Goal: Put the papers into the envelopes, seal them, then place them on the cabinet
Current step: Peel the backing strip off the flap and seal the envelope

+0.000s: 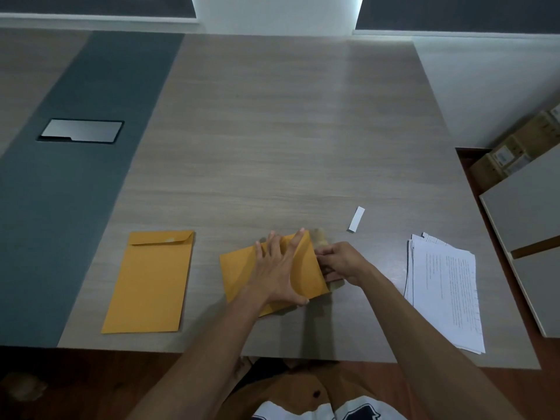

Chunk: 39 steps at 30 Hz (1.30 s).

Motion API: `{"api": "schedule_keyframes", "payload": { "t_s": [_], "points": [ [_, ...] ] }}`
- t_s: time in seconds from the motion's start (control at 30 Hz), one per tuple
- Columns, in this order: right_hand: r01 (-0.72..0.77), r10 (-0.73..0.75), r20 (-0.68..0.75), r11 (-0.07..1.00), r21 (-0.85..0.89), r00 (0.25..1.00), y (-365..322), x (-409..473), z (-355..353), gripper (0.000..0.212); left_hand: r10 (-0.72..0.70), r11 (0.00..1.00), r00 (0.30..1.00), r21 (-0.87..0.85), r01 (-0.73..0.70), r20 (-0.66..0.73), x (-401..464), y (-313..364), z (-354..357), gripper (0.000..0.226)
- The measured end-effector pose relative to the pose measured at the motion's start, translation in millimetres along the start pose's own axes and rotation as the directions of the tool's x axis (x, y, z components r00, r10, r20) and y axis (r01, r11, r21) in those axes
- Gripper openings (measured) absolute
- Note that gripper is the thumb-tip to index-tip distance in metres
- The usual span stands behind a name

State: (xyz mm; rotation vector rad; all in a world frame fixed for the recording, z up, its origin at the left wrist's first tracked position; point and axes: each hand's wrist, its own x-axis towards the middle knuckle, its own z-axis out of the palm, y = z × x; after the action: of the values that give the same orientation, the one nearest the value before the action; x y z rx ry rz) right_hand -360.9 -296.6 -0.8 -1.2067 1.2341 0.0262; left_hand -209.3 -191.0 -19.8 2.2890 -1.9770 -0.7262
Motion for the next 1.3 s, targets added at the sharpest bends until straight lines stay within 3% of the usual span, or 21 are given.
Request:
{"api": "schedule_keyframes", "payload": {
  "t_s": [0.07,0.13,0.2,0.27,0.37,0.5,0.63,0.73,0.83,0.9,1.03,1.17,1.3],
  "points": [
    [0.025,-0.025,-0.009,1.0,0.003,1.0,2.0,0.6,-1.5,0.017,-0.028,1.0,1.0,-0.005,0.028,0.005,-1.7,-4.1,4.5,0.147],
    [0.092,-0.093,-0.148,0.996,-0.017,0.985,5.7,4.9,-2.0,0.017,-0.066,0.998,0.998,0.0,0.066,-0.001,-3.6,-7.4,8.9,0.141],
    [0.149,-0.211,-0.369,0.97,-0.19,0.905,11.8,11.6,-3.5,0.016,-0.118,0.993,0.993,0.011,0.119,-0.006,-4.3,-8.0,13.4,0.132],
    [0.113,-0.304,-0.433,0.904,-0.412,0.849,16.4,13.6,-3.2,0.019,-0.178,0.984,0.984,0.023,0.178,-0.021,-3.0,-6.7,19.5,0.122],
    [0.063,-0.243,-0.361,0.894,-0.444,0.9,21.9,18.3,2.5,0.025,-0.247,0.968,0.969,0.043,0.247,-0.003,0.0,-1.9,28.1,0.106],
    [0.063,-0.239,-0.383,0.907,-0.417,0.892,17.5,20.7,8.5,0.027,-0.239,0.964,0.967,0.102,0.247,-0.083,-3.5,-2.8,33.7,0.084],
    [0.192,-0.366,-0.332,0.87,-0.455,0.87,15.9,17.7,18.5,0.022,-0.166,0.979,0.975,0.094,0.18,-0.145,-6.1,-12.2,27.0,0.062],
    [0.247,-0.501,-0.25,0.728,-0.64,0.829,27.7,16.2,31.2,0.029,-0.212,0.976,0.957,-0.084,0.199,-0.196,-5.3,-19.5,17.0,0.05],
    [0.245,-0.646,-0.146,0.475,-0.845,0.749,44.9,19.4,41.4,0.026,-0.225,0.965,0.953,-0.182,0.19,-0.201,-2.1,-31.8,11.1,0.053],
    [0.227,-0.661,-0.093,0.383,-0.896,0.745,50.1,19.1,47.9,0.026,-0.131,0.988,0.976,-0.103,0.114,-0.174,2.2,-37.0,10.5,0.062],
    [0.163,-0.625,-0.107,0.359,-0.919,0.774,47.3,14.5,65.7,0.044,0.045,0.992,0.993,0.118,-0.032,-0.111,14.8,-34.2,7.1,0.06],
    [0.052,-0.523,-0.117,0.297,-0.953,0.844,50.4,14.2,77.5,0.058,0.019,0.967,0.999,0.254,-0.026,0.028,21.3,-44.3,13.2,0.058],
    [0.023,-0.507,-0.131,0.287,-0.958,0.852,61.5,22.9,76.6,0.062,-0.037,0.965,0.998,0.262,0.025,0.042,18.7,-47.3,18.7,0.061]
  ]
}}
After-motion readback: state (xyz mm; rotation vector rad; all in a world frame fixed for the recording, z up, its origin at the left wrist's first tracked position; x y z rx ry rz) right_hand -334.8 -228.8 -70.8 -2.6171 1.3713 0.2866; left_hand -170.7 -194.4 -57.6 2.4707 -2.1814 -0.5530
